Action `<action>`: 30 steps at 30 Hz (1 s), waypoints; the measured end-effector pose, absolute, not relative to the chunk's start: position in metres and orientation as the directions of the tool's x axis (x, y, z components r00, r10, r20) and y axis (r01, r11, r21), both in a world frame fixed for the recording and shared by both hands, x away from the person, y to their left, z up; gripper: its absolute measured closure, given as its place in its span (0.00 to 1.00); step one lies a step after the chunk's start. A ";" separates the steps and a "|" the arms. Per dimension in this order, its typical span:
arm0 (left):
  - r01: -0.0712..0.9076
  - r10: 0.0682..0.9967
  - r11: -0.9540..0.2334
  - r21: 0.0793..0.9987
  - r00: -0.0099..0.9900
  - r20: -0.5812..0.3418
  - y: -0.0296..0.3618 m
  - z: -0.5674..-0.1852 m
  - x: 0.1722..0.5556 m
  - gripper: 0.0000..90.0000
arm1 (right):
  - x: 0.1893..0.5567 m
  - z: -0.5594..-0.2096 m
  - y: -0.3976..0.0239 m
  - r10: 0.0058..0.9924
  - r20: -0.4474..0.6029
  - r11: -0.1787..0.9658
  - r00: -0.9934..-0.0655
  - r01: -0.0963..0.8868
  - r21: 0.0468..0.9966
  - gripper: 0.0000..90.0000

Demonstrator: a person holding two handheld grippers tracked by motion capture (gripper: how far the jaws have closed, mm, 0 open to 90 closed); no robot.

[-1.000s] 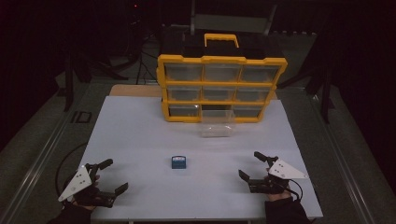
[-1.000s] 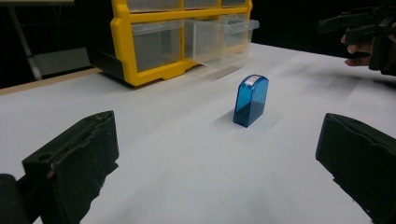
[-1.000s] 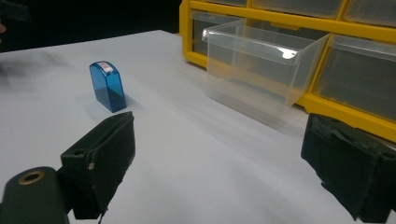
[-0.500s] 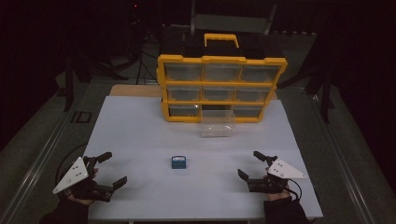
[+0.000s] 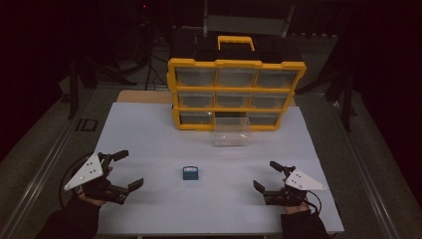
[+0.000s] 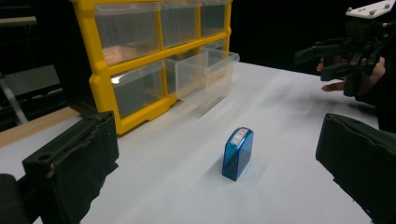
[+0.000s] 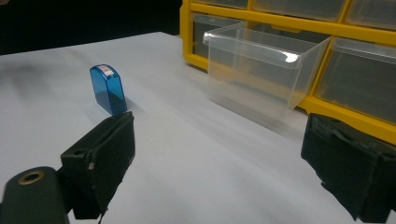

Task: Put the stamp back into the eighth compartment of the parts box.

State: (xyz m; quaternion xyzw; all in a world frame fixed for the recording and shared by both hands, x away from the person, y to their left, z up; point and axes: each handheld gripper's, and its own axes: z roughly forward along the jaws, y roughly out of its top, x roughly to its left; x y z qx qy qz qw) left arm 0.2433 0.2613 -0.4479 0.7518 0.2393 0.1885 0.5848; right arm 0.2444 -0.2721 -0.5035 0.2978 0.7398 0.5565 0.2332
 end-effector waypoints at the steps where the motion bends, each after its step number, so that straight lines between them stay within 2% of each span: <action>1: 0.135 0.578 -0.205 0.969 0.816 0.009 0.260 -0.446 0.244 0.00 | 0.244 -0.504 -0.272 0.700 -0.014 0.203 -0.714 0.181 0.962 0.11; 7: 0.125 0.568 -0.238 0.963 0.822 0.033 0.250 -0.439 0.250 0.00 | 0.244 -0.503 -0.272 0.699 -0.012 0.201 -0.715 0.180 0.963 0.11; 25: 0.184 0.530 -0.243 0.952 0.848 -0.029 0.218 -0.428 0.271 0.00 | 0.244 -0.503 -0.271 0.697 -0.005 0.195 -0.717 0.183 0.964 0.11; 30: 0.168 0.496 -0.283 0.944 0.868 -0.005 0.206 -0.433 0.276 0.00 | 0.245 -0.503 -0.271 0.695 -0.002 0.192 -0.719 0.183 0.964 0.11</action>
